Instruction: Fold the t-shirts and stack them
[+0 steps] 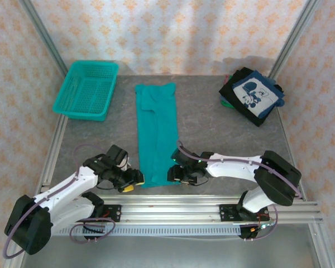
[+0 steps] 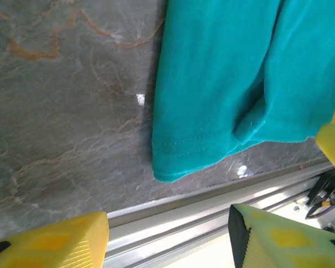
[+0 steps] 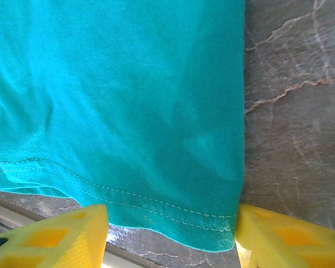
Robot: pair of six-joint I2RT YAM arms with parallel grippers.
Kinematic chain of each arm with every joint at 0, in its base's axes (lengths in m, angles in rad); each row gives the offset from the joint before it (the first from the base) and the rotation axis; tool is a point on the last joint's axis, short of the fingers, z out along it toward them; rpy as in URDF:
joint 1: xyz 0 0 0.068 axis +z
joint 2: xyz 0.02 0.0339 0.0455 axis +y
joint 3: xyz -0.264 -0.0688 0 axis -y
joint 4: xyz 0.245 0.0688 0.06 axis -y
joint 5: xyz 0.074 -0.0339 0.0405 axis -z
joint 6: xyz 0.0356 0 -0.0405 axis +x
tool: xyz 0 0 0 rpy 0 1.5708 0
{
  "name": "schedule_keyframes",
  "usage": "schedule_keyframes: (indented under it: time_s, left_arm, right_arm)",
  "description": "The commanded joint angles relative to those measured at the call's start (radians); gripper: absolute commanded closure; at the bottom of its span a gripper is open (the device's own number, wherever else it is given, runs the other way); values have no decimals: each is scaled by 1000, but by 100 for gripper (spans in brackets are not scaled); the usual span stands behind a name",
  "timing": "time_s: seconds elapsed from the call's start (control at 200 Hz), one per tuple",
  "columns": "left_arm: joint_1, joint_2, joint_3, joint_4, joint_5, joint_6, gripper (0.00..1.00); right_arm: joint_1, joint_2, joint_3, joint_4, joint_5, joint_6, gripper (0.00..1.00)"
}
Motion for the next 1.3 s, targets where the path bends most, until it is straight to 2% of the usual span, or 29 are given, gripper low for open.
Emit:
schedule_keyframes:
  time_s: [0.0,0.315,0.465,0.59,0.671,0.766,0.896,1.146,1.296]
  left_arm:
    - [-14,9,-41,140,-18,-95,42]
    - [-46,128,-53,292,-48,-159,49]
    - [-71,215,-37,339,-74,-167,58]
    - [-104,283,0,366,-106,-172,73]
    - [-111,296,24,323,-132,-153,85]
    - [-112,253,33,244,-164,-129,91]
    - [-125,177,26,149,-189,-116,99]
    - [-170,-53,11,-24,-241,-175,100]
    - [-171,-109,76,-105,-263,-176,100]
  right_arm:
    - [-14,7,16,13,-13,-35,40]
    - [-17,51,8,67,-52,-41,41]
    - [-17,79,13,82,-54,-40,46]
    - [-18,91,17,85,-53,-35,60]
    - [-18,96,20,74,-55,-33,77]
    - [-17,77,10,78,-60,-20,91]
    - [-17,43,24,18,-64,-24,100]
    - [39,-11,69,-106,-82,28,100]
    - [62,-18,163,-229,-49,24,100]
